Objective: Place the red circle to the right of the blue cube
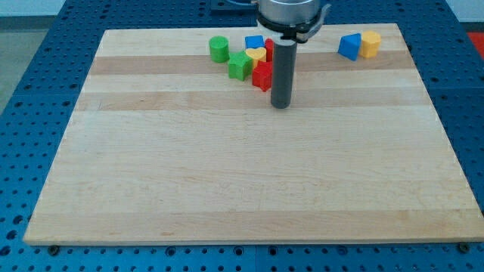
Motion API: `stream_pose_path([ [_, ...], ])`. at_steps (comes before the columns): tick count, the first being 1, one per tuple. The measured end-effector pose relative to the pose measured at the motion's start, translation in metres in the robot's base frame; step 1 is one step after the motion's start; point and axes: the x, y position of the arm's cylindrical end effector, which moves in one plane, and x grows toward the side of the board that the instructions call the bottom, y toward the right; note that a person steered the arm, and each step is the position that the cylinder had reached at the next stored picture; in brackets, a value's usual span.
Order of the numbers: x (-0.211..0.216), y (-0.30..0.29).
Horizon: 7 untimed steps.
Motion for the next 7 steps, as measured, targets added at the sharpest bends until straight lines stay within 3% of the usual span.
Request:
stream_pose_path([
  [5, -0.113, -0.013],
  [7, -0.13, -0.018],
])
